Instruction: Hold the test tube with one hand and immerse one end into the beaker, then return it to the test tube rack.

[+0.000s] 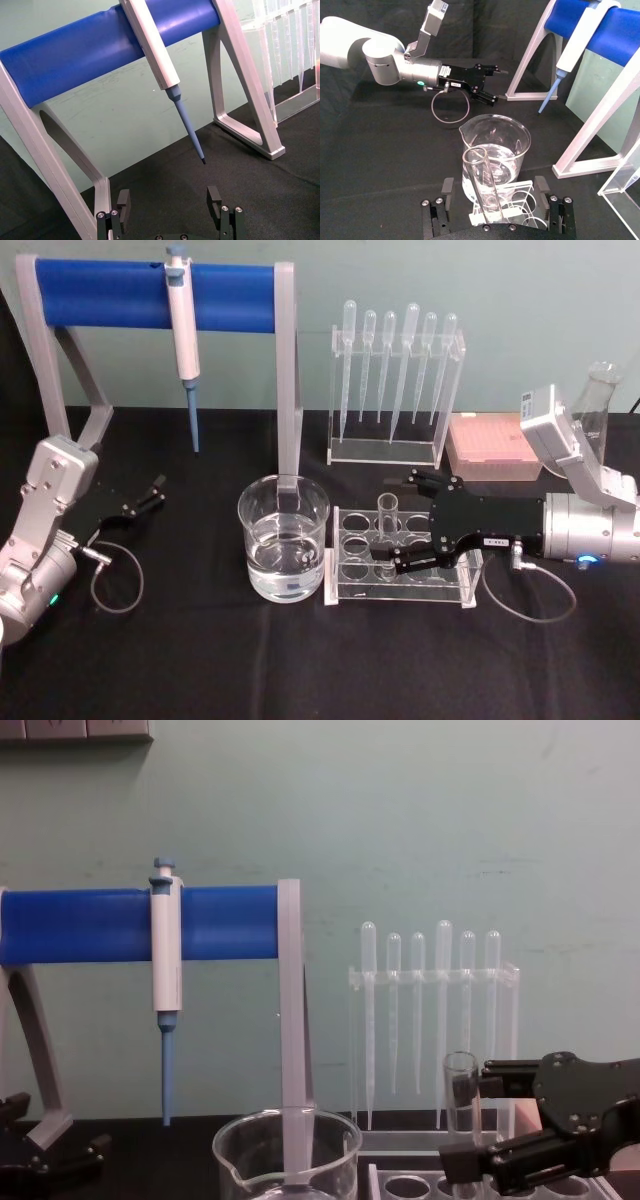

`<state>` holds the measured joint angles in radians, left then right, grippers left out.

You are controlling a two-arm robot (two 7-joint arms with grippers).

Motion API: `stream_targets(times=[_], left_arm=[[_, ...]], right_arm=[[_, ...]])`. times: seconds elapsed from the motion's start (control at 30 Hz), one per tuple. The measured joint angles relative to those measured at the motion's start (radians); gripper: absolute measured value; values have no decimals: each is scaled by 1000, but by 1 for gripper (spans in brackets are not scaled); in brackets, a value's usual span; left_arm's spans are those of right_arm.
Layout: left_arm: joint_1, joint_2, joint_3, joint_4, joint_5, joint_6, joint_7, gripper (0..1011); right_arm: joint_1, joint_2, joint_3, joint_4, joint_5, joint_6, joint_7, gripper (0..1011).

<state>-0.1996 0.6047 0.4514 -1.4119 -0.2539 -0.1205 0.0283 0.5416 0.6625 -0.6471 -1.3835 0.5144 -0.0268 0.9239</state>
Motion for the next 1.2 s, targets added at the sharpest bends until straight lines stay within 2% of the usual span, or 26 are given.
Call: stream_targets(times=[0.17,0.4,0.7,0.9,1.2], left_arm=[[0,0,0,0,0,0,0,1000],[0,0,0,0,0,0,0,1000],[0,0,0,0,0,0,0,1000],[0,0,0,0,0,0,0,1000],[0,0,0,0,0,0,0,1000]], right_arm=[[0,1,1,0,0,-1,0,927],[-1,2,2,-1,1,-1,1,760],[-2,2,3,-2,2,-1,2,432],[-2,3,3,-2,2,-2,3,256],[-2,3,4,-2,2,-2,3,238]])
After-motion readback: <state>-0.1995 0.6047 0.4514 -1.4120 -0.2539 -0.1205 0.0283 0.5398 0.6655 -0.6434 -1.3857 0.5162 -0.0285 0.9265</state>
